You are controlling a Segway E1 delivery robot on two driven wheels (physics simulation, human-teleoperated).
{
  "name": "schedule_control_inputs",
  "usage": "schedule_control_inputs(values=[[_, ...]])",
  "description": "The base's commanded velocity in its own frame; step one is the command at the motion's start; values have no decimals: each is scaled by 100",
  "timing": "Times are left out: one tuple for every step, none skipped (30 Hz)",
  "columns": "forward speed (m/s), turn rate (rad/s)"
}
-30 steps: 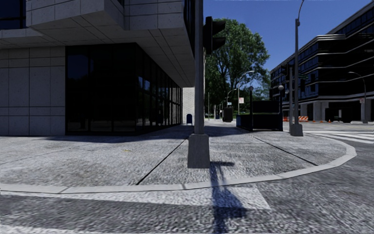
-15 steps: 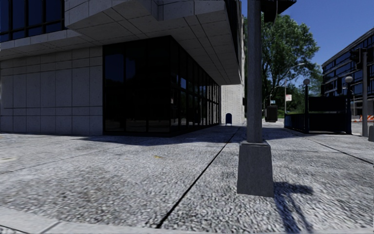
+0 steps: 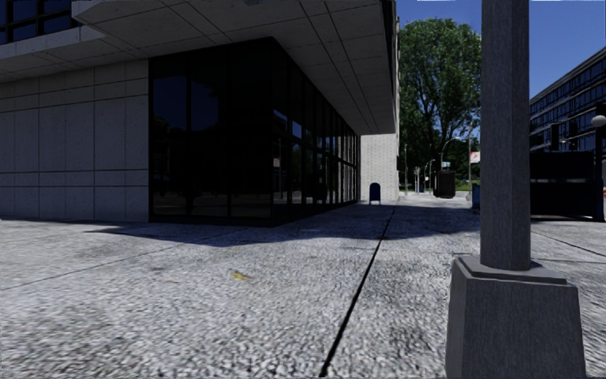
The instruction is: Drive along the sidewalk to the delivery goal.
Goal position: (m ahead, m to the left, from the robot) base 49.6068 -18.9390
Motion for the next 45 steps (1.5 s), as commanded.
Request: schedule_control_inputs(values=[[187,0],[187,0],[187,0],[187,0],[187,0],[187,0],[187,0],[187,0],[187,0],[187,0],[187,0],[187,0],[187,0],[187,0],[187,0],[187,0],[187,0],[186,0],[185,-34],[184,-83],[184,-83],[184,-120],[184,-120],[183,-120],[182,-120],[180,-120],[180,-120],[180,-120],[180,-120],[180,-120],[180,-48],[180,-23],[180,-23],[180,-15],[180,-12],[180,-3],[180,0],[180,0],[180,0],[180,0],[180,0],[180,0],[180,0],[180,0],[180,0]])
